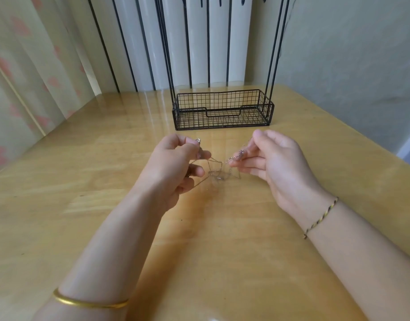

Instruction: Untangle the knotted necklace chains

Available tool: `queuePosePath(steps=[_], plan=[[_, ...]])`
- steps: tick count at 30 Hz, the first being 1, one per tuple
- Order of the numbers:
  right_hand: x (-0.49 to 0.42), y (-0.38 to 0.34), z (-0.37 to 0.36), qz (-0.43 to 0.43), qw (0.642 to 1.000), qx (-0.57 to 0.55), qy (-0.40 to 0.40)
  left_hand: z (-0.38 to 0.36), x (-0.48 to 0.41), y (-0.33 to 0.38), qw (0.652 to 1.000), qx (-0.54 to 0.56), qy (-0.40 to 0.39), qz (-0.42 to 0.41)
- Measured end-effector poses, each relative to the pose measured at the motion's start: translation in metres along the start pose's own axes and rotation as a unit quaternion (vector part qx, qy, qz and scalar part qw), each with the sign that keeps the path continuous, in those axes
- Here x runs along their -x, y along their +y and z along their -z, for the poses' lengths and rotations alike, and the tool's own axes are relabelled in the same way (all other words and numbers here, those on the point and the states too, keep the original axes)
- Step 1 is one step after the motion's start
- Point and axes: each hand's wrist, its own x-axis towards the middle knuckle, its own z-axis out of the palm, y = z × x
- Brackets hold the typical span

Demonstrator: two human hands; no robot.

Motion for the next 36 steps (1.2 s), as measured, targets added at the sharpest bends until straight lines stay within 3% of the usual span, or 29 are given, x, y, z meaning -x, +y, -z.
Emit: queuePosePath(steps=[3,7,14,22,28,31,34,36], plan=[[-0.002,-0.001,0.001,-0.024,0.998,-0.054,0.019,0.0,-0.001,-0.002,1.0,0.002,-0.008,0.028],[-0.005,0.0,0.006,-0.012,0.999,0.006,0.032,0.002,-0.005,-0.006,0.999,-0.006,0.006,0.039],[-0.002,-0.004,0.007,-0.003,0.999,0.037,-0.01,0.0,-0.012,-0.015,0.984,-0.166,0.041,-0.049],[0.005,-0.007,0.002,0.045,0.994,0.071,-0.066,-0.002,-0.008,-0.02,0.894,-0.427,-0.005,-0.134],[0.007,-0.009,-0.001,0.052,0.994,0.059,-0.07,-0.002,-0.002,-0.019,0.873,-0.464,-0.055,-0.139],[0.007,-0.009,-0.001,0.053,0.995,0.059,-0.066,0.0,-0.004,-0.018,0.859,-0.49,-0.026,-0.148],[0.008,-0.009,-0.001,0.061,0.994,0.062,-0.063,0.002,-0.003,-0.017,0.817,-0.545,0.038,-0.186],[0.008,-0.009,-0.001,0.071,0.993,0.069,-0.059,0.0,-0.001,-0.012,0.82,-0.526,0.055,-0.22]])
